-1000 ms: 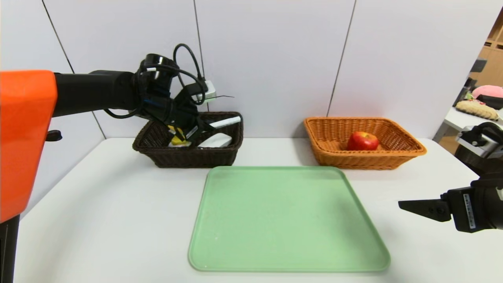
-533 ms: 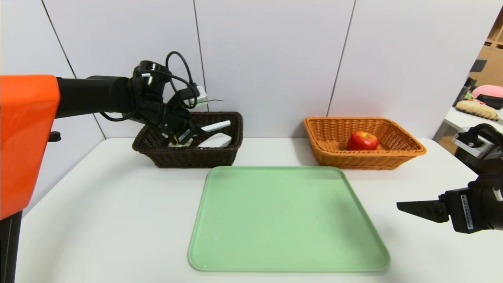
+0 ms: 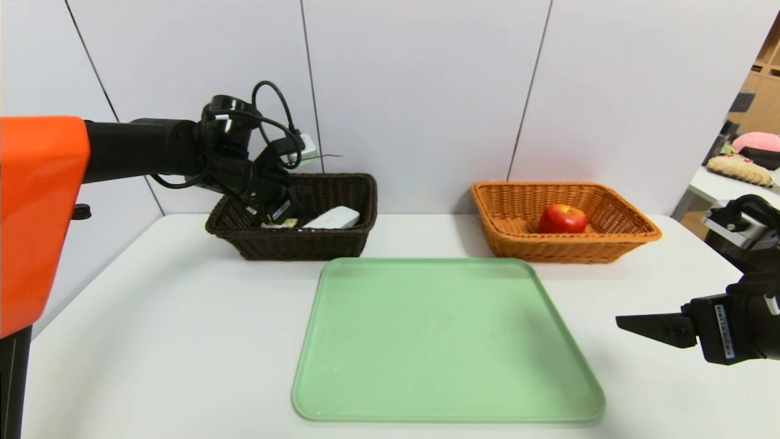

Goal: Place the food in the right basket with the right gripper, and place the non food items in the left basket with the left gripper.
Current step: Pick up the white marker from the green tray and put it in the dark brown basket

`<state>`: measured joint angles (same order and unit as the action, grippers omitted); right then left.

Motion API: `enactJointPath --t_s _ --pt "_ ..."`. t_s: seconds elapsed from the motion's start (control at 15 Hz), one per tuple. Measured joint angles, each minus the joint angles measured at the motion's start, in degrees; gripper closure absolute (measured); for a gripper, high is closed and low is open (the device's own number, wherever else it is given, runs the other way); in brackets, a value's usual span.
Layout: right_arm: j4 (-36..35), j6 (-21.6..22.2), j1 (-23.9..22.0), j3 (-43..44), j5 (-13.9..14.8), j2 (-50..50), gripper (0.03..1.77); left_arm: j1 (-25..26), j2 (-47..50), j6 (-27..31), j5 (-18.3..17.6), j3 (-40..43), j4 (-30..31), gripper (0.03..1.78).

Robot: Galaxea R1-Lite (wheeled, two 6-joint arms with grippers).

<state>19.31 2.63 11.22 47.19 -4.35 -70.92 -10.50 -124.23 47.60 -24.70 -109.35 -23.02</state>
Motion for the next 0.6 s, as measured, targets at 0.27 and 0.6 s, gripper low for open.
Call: enactJointPath --t_s 0.27,0.6 --pt "0.01 0.06 0.0 0.1 0.0 0.34 0.1 -0.02 3.29 -5.22 1.02 -0.29 -0.13 0.48" --pt "0.06 0.3 -0.04 1.56 0.3 3.75 0.1 -0.63 13.63 -23.65 8.47 4.8 -4.82 0.31"
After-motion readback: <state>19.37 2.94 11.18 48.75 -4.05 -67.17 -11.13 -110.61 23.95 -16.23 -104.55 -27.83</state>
